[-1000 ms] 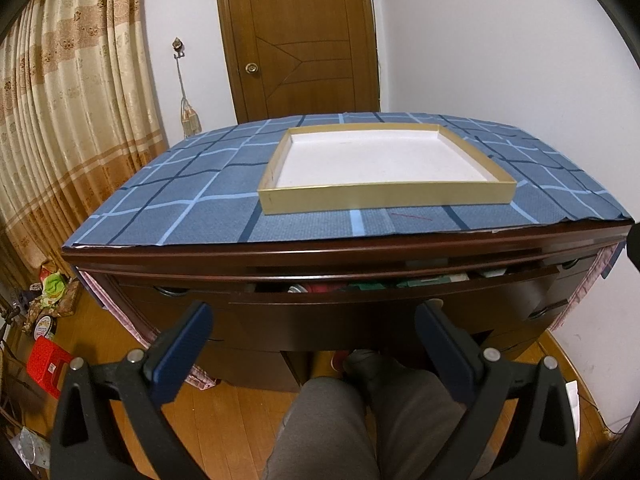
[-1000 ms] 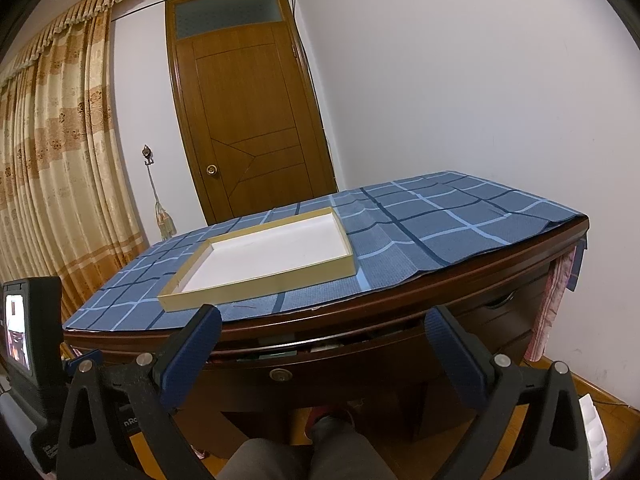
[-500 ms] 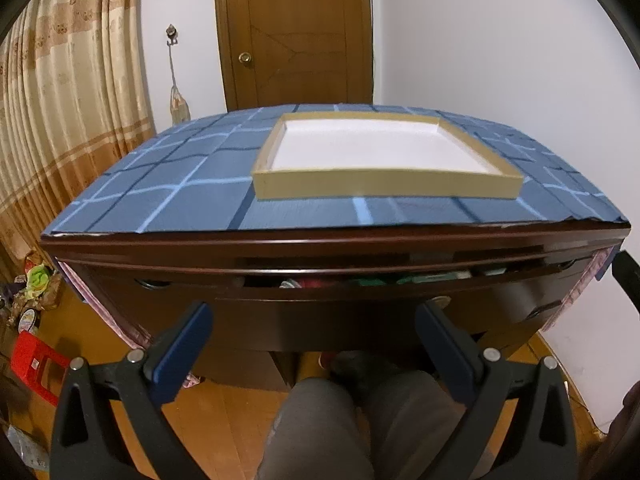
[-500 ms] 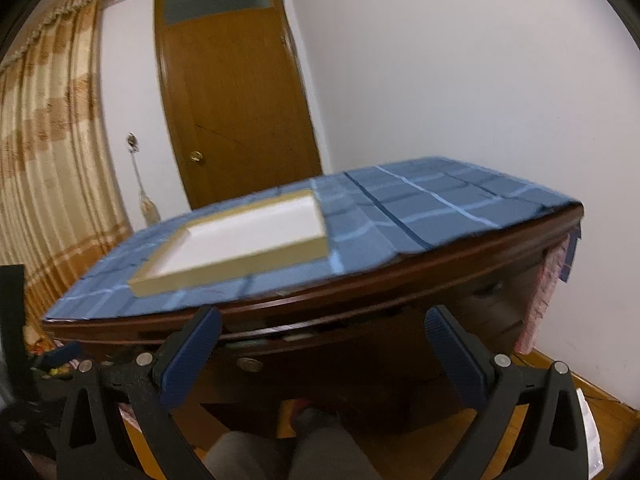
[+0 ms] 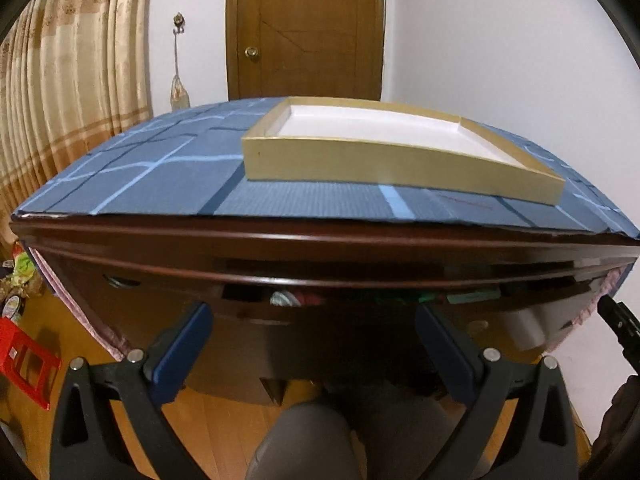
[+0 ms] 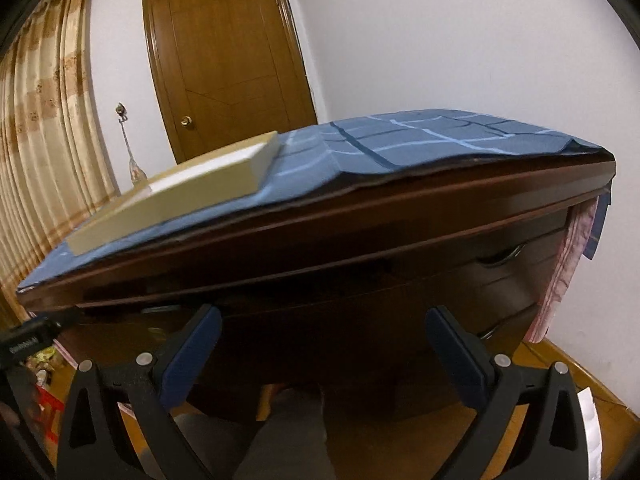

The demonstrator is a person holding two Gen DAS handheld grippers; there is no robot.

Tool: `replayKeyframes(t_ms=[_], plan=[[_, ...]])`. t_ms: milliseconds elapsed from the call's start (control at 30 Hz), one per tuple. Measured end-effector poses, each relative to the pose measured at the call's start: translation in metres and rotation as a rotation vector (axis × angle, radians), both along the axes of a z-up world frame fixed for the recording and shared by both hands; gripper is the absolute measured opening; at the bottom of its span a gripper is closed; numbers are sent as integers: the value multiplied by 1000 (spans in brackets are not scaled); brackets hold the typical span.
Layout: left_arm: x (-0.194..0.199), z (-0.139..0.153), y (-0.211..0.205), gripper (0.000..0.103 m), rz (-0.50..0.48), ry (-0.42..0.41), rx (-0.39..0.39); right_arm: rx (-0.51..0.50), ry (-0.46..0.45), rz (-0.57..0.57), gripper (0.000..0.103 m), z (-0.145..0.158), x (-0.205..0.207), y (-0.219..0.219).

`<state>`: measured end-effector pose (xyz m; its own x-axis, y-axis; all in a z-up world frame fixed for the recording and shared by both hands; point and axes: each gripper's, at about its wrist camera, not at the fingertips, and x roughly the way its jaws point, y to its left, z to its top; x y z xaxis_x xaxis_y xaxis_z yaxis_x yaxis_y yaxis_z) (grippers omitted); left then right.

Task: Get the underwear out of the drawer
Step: 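Lower both tools toward the top drawer front and pull it open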

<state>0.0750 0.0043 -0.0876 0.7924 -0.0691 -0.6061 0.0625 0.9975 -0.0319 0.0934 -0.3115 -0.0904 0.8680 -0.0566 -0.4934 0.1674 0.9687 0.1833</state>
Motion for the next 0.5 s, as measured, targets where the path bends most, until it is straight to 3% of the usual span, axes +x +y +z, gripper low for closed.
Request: replayKeyframes(t_ms=[500], plan=[[27, -13, -9, 99, 34, -10, -27, 42, 11, 97, 99, -24, 48, -32]])
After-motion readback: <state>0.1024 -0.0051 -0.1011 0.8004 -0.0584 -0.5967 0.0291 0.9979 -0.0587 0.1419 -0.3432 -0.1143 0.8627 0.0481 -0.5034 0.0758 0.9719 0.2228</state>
